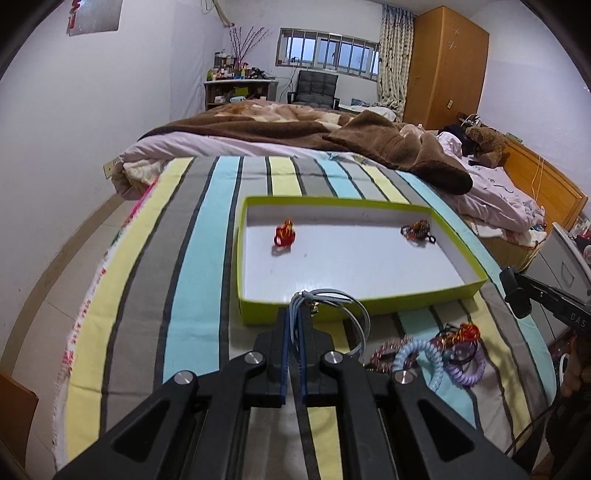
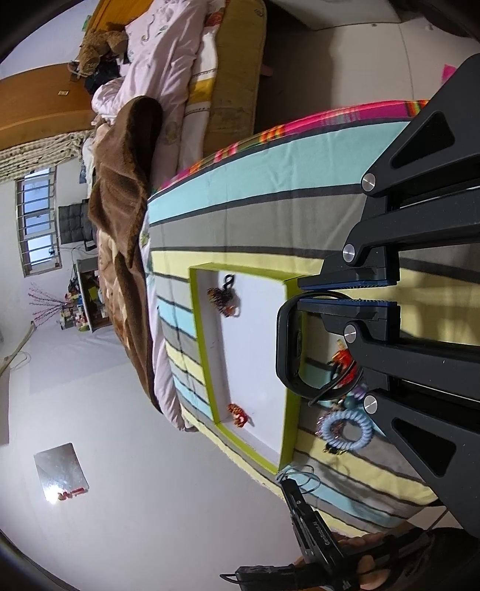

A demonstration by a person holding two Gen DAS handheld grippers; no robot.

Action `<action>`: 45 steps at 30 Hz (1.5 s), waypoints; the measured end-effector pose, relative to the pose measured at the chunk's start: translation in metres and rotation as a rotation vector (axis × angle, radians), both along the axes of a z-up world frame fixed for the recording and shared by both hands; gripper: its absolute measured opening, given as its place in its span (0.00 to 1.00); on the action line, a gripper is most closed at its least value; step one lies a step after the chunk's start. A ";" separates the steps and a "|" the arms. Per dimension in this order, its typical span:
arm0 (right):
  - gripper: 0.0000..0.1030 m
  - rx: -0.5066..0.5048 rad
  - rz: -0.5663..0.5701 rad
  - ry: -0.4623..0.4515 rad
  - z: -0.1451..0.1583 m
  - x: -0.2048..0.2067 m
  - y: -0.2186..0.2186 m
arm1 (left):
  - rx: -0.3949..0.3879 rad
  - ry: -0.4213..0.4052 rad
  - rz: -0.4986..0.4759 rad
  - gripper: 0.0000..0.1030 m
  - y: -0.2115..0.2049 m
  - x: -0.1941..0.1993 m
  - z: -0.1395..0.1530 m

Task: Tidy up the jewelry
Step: 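Carry the grey wire and black band into the box and open both grippers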

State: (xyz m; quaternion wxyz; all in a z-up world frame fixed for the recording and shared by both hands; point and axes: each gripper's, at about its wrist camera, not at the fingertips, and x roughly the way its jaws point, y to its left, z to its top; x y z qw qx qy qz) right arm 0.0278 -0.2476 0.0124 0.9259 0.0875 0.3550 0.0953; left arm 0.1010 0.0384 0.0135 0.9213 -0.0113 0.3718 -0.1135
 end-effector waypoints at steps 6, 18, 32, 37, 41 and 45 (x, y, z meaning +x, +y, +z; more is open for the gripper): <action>0.04 -0.016 0.025 -0.015 0.015 0.024 0.012 | -0.012 -0.022 -0.005 0.04 -0.001 0.013 0.014; 0.04 -0.056 0.065 0.016 0.020 0.093 0.038 | 0.000 0.003 -0.025 0.04 -0.014 0.058 0.012; 0.04 -0.091 0.068 0.131 -0.017 0.161 0.055 | 0.006 0.089 -0.033 0.04 -0.024 0.105 -0.018; 0.04 -0.109 0.071 0.155 -0.028 0.173 0.061 | 0.013 0.111 -0.022 0.04 -0.022 0.111 -0.026; 0.04 -0.121 0.078 0.170 -0.033 0.178 0.065 | 0.017 0.113 -0.025 0.04 -0.021 0.113 -0.028; 0.04 -0.132 0.082 0.179 -0.037 0.181 0.068 | 0.016 0.132 -0.019 0.05 -0.020 0.115 -0.033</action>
